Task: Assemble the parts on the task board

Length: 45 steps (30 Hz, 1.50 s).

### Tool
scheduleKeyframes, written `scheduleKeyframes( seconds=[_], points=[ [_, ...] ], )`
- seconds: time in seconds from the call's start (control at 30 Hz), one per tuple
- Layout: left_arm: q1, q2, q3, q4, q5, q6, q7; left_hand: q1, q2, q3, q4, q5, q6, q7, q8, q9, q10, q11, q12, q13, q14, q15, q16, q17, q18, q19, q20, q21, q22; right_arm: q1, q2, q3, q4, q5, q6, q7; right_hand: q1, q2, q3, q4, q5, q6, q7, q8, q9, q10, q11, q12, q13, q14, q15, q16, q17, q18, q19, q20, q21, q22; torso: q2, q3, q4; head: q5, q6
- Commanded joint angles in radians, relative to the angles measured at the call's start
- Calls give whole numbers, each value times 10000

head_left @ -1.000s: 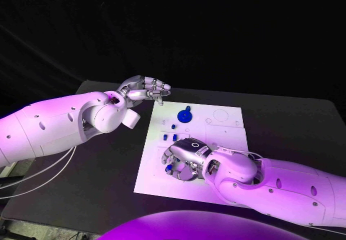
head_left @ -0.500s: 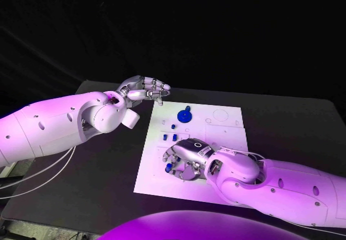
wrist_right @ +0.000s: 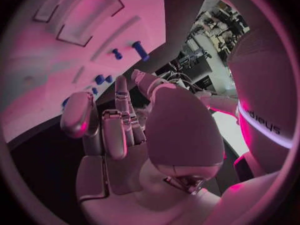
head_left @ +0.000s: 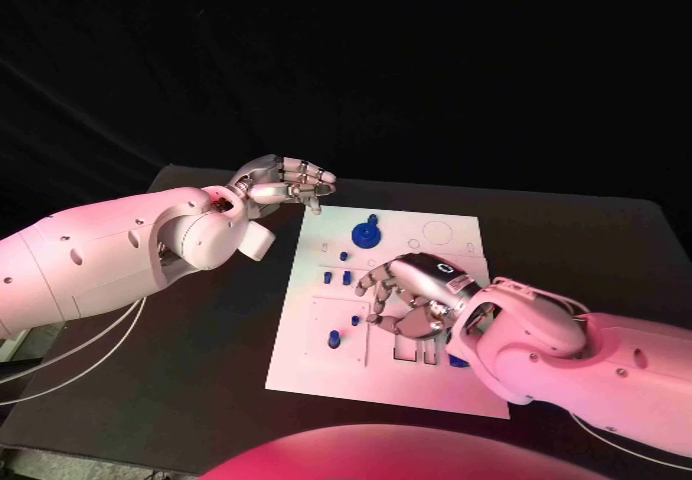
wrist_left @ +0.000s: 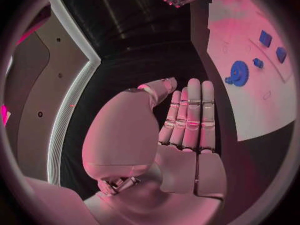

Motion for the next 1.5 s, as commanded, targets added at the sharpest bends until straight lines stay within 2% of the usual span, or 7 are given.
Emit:
scheduleKeyframes(
  seconds=[0.03, 0.1, 0.2, 0.43, 0.6, 0.93, 1.5],
  points=[
    [7, 1, -6, 5, -18, 146, 46, -10, 77, -9, -38, 43, -74, 330, 15, -15, -55, -24, 36, 12, -50, 20, -37, -17, 123, -38, 8, -65, -15, 240, -560, 2, 277, 2076, -211, 97, -14, -5, -317, 95, 149, 141, -57, 158, 52, 221, -89, 654, 532, 504, -56, 128, 209, -170, 146, -36, 219, 1393, -9, -2, -16, -112, 52],
    [7, -5, -19, -1, -18, 143, 43, -10, 77, -9, -38, 43, -74, 330, 15, -15, -55, -24, 36, 12, -50, 20, -37, -17, 123, -38, 8, -65, -15, 397, -1061, 3, 418, 2529, 32, -53, -137, -13, -661, 225, 262, 117, -127, 329, 125, 225, -148, 1335, 1149, 506, -113, 143, 227, -185, 180, -90, 294, 1431, -18, 3, -35, -157, 67],
    [7, -8, -43, -8, -18, 140, 43, -10, 77, -9, -38, 43, -74, 330, 15, -15, -55, -24, 36, 12, -50, 20, -37, -17, 123, -38, 8, -65, -15, 538, -1756, -3, 508, 2941, 466, -376, -160, 138, -1744, 805, 626, -196, -240, 1270, 553, -814, -249, 5301, 5134, 590, -313, 321, 574, -271, 362, -186, 789, 1641, -44, 5, -74, -275, 97],
    [6, 2, -77, 0, -18, 151, 43, -10, 77, -9, -38, 43, -74, 330, 15, -15, -55, -24, 36, 12, -50, 20, -37, -17, 123, -38, 8, -65, -15, 522, -2960, -108, 581, 2864, 1008, -1021, -273, 691, -3193, 1749, 605, -448, -368, 2513, 1248, 1086, -316, 11639, 11576, 800, -233, 771, 1790, -427, 630, -216, 1719, 1878, -83, 0, -117, -550, 112],
    [5, -2, -98, -5, -18, 153, 46, -29, 75, -23, -41, 41, -87, 331, 22, -19, -70, -20, 47, 12, -58, 26, -40, -22, 122, -46, 15, -76, -20, 139, -3542, -194, 677, 2544, 1094, -1464, -316, 899, -3929, 1768, 612, -550, -383, 2719, 1341, 1358, -314, 12255, 12248, 828, -231, 833, 1969, -448, 664, -215, 1856, 1906, -87, 12, -159, -814, 113],
    [0, 26, -123, -18, -17, 213, 41, -29, 75, -23, -41, 41, -87, 331, 22, -19, -70, -20, 47, 12, -58, 26, -40, -22, 122, -46, 15, -76, -20, -371, -3556, -240, 777, 1956, 767, -2158, -1107, 1435, -5702, 1816, 652, -423, -467, 2932, 1366, 1569, -378, 12603, 12668, 869, -279, 905, 2200, -485, 725, -243, 2100, 1957, -158, 31, -213, -841, 47],
    [-2, -24, -135, -16, -17, 249, 2, -38, 79, -27, -38, 40, -88, 331, 25, -20, -73, -20, 51, 13, -59, 28, -39, -23, 121, -48, 17, -80, -22, -633, -3082, -250, 648, 1786, 949, -2589, -1656, 1581, -6217, 1822, 693, -69, -598, 3158, 1490, 1746, -482, 12847, 12939, 911, -357, 968, 2418, -531, 796, -300, 2385, 2021, -153, 3, -222, -808, -27]
  ],
)
